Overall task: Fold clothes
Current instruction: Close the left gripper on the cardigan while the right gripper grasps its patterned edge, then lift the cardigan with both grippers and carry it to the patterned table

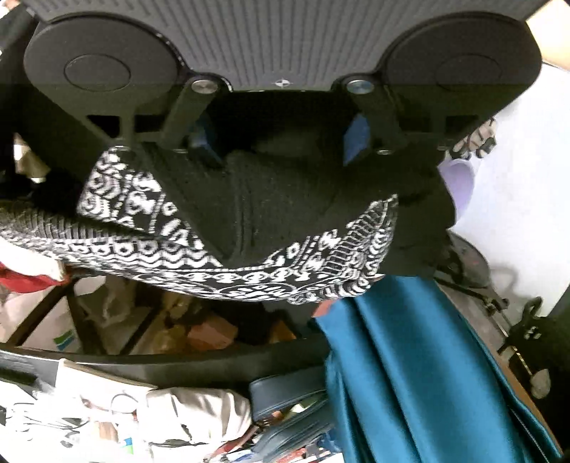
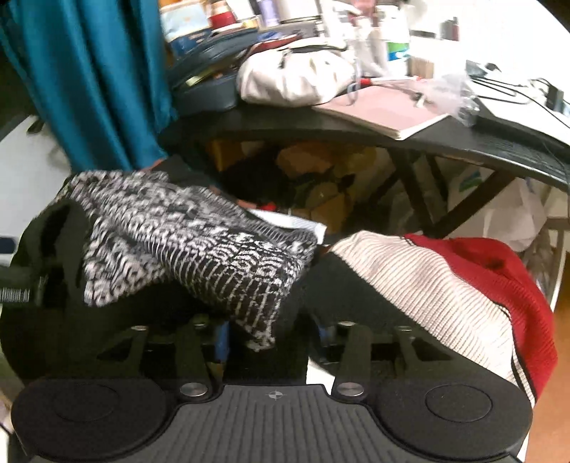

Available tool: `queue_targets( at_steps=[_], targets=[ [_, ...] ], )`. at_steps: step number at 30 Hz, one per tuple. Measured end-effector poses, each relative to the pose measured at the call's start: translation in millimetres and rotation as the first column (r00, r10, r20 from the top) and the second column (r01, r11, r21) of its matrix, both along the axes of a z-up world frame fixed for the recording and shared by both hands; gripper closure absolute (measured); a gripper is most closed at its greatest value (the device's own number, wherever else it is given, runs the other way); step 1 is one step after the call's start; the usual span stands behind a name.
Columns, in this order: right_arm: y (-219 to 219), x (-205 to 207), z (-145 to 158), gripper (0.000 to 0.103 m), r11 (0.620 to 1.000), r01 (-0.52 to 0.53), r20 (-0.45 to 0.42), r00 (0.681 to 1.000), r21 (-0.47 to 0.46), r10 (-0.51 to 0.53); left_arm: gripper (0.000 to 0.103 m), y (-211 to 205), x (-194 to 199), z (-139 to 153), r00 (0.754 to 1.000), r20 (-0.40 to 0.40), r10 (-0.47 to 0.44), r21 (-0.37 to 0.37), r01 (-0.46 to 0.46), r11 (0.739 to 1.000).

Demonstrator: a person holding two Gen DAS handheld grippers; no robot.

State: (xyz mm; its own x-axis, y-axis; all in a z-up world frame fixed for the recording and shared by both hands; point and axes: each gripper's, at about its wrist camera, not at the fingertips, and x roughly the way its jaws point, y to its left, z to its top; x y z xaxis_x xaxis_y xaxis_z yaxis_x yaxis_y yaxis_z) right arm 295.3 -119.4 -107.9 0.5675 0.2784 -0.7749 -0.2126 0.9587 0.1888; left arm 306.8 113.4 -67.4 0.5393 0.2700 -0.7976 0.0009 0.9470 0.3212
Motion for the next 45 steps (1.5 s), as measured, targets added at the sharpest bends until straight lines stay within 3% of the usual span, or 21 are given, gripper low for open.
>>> queue_targets(
  at_steps=[2, 3, 6, 9, 13, 17, 20, 26, 30, 33, 37, 39, 42, 45],
  targets=[
    [4.1, 0.8, -4.8, 0.054, 1.0, -0.023, -0.012, 1.0, -0.016, 0.022, 0.07, -2.9, -5.6, 4.5, 1.0, 0.014, -0.007, 0.022, 0.006, 1.0],
    [3.2, 3.3, -5.0, 0.064, 1.0, -0.022, -0.022, 1.0, 0.002, 0.022, 0.085, -3.6, -8.7, 7.3, 1.0, 0.023, -0.006, 0.03, 0.005, 1.0],
    [-3.7, 11.5, -1.0, 0.082, 0.997, 0.004, -0.043, 0.999, 0.08, -0.001, 0.087, 9.4, -24.1, 29.2, 0.993, 0.098, 0.072, 0.004, -0.072, 0.997],
    [-16.7, 14.0, 19.8, 0.085, 0.983, 0.062, 0.001, 0.998, 0.173, -0.063, 0.089, 29.8, -47.7, 61.9, 0.959, 0.207, 0.193, -0.037, -0.19, 0.981],
    [-33.2, 17.1, 71.6, 0.085, 0.959, 0.08, 0.109, 0.987, 0.273, -0.114, 0.09, 55.8, -81.8, 106.1, 0.887, 0.331, 0.322, -0.14, -0.291, 0.946],
    [-47.0, 19.4, 126.2, 0.086, 0.932, 0.067, 0.218, 0.964, 0.357, -0.153, 0.09, 56.9, -108.3, 151.5, 0.813, 0.482, 0.328, -0.161, -0.285, 0.945],
    [-59.2, 12.5, 174.2, 0.086, 0.917, 0.037, 0.298, 0.94, 0.398, -0.168, 0.09, 53.0, -133.4, 194.8, 0.744, 0.599, 0.295, -0.176, -0.237, 0.955],
    [-90.0, -45.1, 272.9, 0.086, 0.906, -0.015, 0.478, 0.853, 0.423, -0.208, 0.09, 47.2, -185.4, 260.5, 0.613, 0.758, 0.221, -0.216, -0.083, 0.973],
    [-116.1, -99.5, 319.3, 0.086, 0.906, 0.006, 0.552, 0.792, 0.423, -0.263, 0.09, 34.1, -219.4, 281.1, 0.548, 0.816, 0.184, -0.244, 0.038, 0.969],
    [-137.3, -143.3, 339.9, 0.086, 0.907, 0.057, 0.579, 0.753, 0.418, -0.314, 0.09, 14.4, -239.4, 280.8, 0.526, 0.84, 0.133, -0.236, 0.133, 0.963],
    [-166.4, -204.1, 342.6, 0.086, 0.919, 0.156, 0.605, 0.711, 0.362, -0.359, 0.09, -17.4, -252.8, 272.1, 0.543, 0.835, 0.086, -0.254, 0.242, 0.936],
    [-183.7, -224.5, 339.0, 0.086, 0.92, 0.201, 0.593, 0.714, 0.337, -0.373, 0.09, -40.3, -248.5, 264.3, 0.582, 0.811, 0.066, -0.268, 0.268, 0.925],
    [-225.0, -255.0, 335.9, 0.086, 0.925, 0.17, 0.558, 0.755, 0.341, -0.344, 0.09, -85.5, -243.5, 258.7, 0.604, 0.797, -0.02, -0.205, 0.302, 0.931],
    [-272.8, -281.7, 330.8, 0.087, 0.919, 0.223, 0.569, 0.731, 0.325, -0.378, 0.09, -130.2, -237.5, 253.7, 0.623, 0.779, -0.073, -0.209, 0.368, 0.906]
  ],
)
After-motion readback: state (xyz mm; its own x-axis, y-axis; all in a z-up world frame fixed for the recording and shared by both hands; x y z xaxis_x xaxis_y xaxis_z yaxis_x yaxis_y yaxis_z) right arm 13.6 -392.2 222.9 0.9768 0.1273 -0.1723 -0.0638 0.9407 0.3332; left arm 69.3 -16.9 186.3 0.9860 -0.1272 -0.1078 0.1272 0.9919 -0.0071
